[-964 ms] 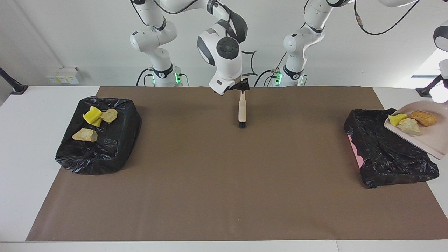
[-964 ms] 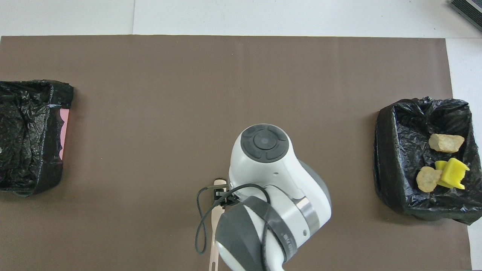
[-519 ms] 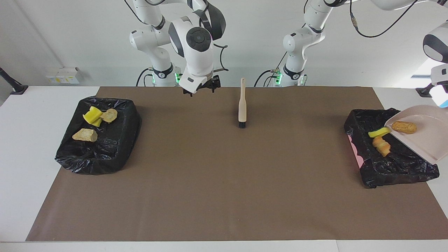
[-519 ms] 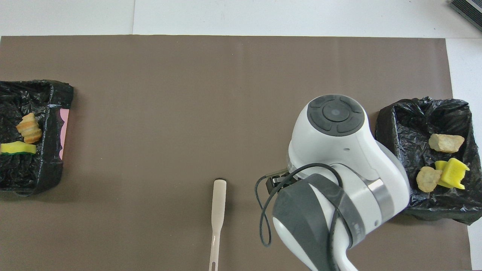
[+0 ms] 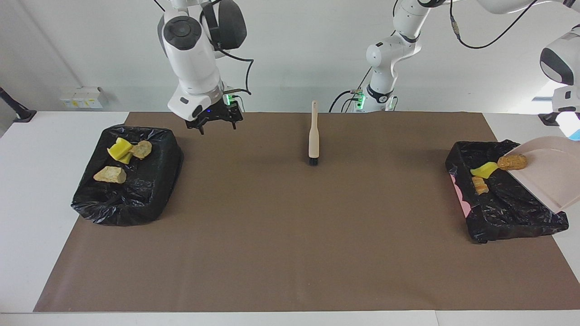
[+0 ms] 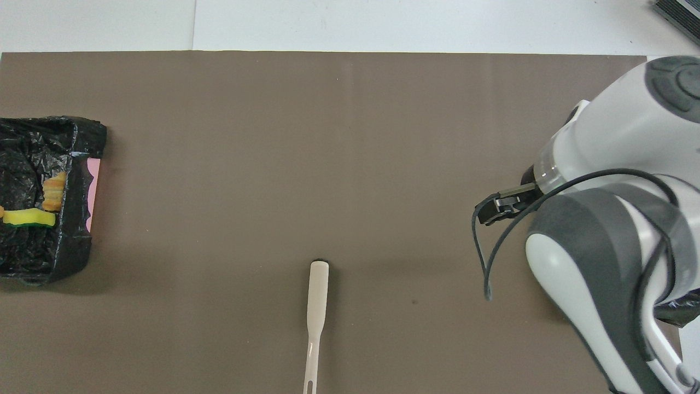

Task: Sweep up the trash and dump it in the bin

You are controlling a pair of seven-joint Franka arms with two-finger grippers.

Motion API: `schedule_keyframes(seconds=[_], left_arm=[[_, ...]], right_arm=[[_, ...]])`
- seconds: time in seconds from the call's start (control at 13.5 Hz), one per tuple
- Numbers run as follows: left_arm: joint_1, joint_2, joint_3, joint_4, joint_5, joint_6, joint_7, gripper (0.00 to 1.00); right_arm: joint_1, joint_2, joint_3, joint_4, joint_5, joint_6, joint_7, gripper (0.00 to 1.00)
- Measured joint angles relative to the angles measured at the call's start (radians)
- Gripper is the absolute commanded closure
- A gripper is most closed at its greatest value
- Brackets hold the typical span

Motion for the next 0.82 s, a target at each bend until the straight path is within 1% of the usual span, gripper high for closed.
schedule_keyframes(seconds=[0.15, 0.3, 0.45, 0.52, 0.67, 0.82], left_arm=[[-0.023, 0.0, -0.003, 0.0, 0.034, 0.057, 0.002, 1.0], [-0.032, 0.002, -0.007, 0.001, 0.036, 0.088, 0.002, 1.0], [-0.043, 0.01, -0.007, 0.01, 0.035, 0.104, -0.008, 1.0], [-0.049, 0.015, -0.007, 0.018, 0.031, 0.105, -0.025, 1.0], [-0.054, 0.019, -0.008, 0.022, 0.015, 0.105, -0.079, 1.0], [-0.057, 0.019, -0.008, 0.024, -0.01, 0.079, -0.151, 1.0]], right_arm=[[-0.077, 0.004, -0.002, 0.007, -0.029, 0.073, -0.017, 0.0], [-0.154, 0.006, -0.004, 0.013, -0.03, 0.149, -0.018, 0.0], [-0.2, 0.006, -0.008, 0.025, -0.03, 0.164, -0.018, 0.0], [-0.205, 0.006, -0.02, 0.031, -0.03, 0.164, -0.018, 0.0], [-0.177, 0.005, -0.082, 0.041, -0.03, 0.143, -0.018, 0.0], [-0.148, -0.001, -0.144, 0.074, -0.026, 0.051, -0.018, 0.0]])
